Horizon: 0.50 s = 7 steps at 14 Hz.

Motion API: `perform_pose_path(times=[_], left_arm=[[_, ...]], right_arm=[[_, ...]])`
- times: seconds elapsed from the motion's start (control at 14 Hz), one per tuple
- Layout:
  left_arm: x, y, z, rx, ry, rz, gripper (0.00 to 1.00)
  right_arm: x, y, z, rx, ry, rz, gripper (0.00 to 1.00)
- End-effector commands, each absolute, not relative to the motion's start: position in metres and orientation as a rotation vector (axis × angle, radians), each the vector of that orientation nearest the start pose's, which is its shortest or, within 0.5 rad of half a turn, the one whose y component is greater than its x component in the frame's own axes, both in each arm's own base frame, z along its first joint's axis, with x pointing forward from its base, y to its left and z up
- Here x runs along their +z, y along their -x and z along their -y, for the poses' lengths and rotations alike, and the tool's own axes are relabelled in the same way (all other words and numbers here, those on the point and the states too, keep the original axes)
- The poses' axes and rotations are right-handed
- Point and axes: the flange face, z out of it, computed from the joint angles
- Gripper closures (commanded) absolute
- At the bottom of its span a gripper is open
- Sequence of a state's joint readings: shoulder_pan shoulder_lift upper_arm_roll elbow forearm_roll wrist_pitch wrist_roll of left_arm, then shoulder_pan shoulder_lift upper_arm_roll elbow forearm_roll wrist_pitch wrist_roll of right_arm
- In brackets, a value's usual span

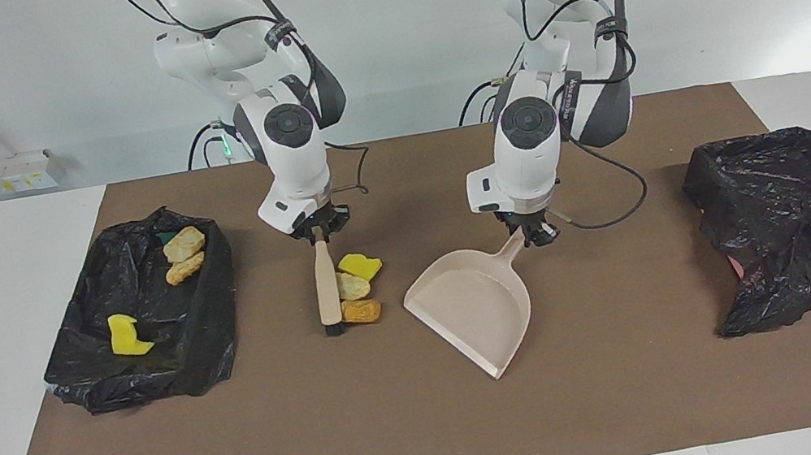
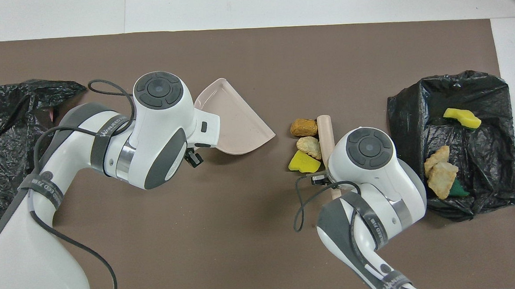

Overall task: Sweep and dump trash in bin
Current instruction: 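Sweep the remaining crumbs toward the dustpan with the right gripper's brush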

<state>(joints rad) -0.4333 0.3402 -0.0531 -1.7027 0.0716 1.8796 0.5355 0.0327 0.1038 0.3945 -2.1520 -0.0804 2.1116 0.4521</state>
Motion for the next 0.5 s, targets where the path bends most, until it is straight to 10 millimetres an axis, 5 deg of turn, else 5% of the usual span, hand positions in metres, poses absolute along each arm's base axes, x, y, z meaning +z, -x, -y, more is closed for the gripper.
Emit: perform_pose_path(times=[0.0,0.43], left_arm=[[0.392,-0.553,0.281,0.293,2.482,-1.837,1.0],[0.384,-0.545,0.294,0.241,2.155,-2.213,1.0]], right_arm=[[0.344,-0.481,-0.234,0.17,3.173,-0.056,1.0],[0.323,-0.464,-0.262,0.194,3.101,-0.117,1.0]])
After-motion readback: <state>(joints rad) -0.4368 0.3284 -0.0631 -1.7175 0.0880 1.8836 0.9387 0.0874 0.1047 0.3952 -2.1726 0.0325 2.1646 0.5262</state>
